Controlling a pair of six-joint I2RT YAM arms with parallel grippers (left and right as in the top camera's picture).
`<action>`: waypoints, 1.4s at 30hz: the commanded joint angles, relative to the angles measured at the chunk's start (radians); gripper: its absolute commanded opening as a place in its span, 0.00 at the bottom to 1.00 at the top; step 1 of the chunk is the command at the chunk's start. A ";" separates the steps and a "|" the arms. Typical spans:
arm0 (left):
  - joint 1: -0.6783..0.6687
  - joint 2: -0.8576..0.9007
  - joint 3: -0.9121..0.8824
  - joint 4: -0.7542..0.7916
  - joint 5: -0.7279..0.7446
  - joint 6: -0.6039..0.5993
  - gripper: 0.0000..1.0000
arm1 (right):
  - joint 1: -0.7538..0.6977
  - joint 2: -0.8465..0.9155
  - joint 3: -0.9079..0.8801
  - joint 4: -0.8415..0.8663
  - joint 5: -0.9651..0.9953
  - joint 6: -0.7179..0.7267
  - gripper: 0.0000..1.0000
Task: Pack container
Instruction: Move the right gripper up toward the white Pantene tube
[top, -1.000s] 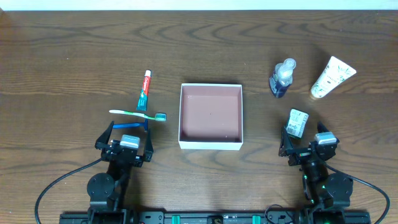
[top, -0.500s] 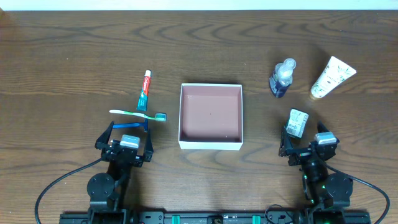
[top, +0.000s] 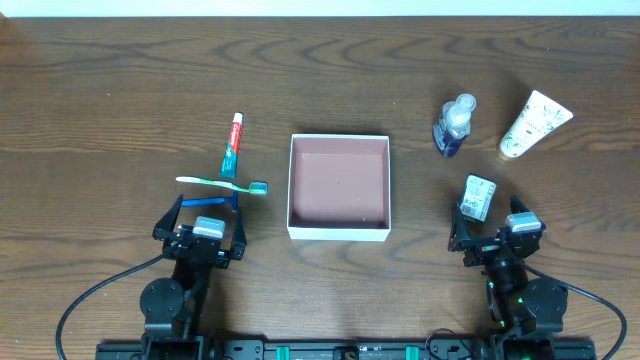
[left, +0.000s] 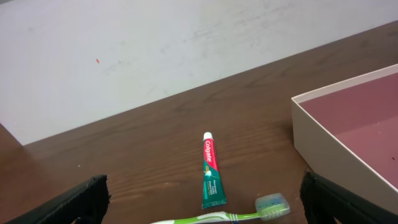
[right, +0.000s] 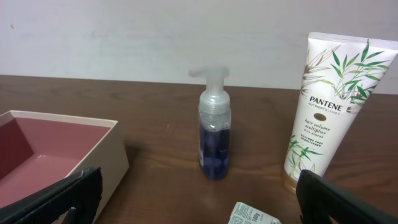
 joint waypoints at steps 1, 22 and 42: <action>0.006 0.000 -0.015 -0.035 0.014 -0.009 0.98 | 0.009 -0.006 -0.003 -0.003 0.006 -0.012 0.99; 0.006 0.000 -0.015 -0.035 0.014 -0.009 0.98 | 0.009 -0.006 0.009 0.072 -0.303 0.305 0.99; 0.006 0.000 -0.015 -0.035 0.014 -0.009 0.98 | -0.026 1.129 1.486 -0.887 0.066 0.028 0.99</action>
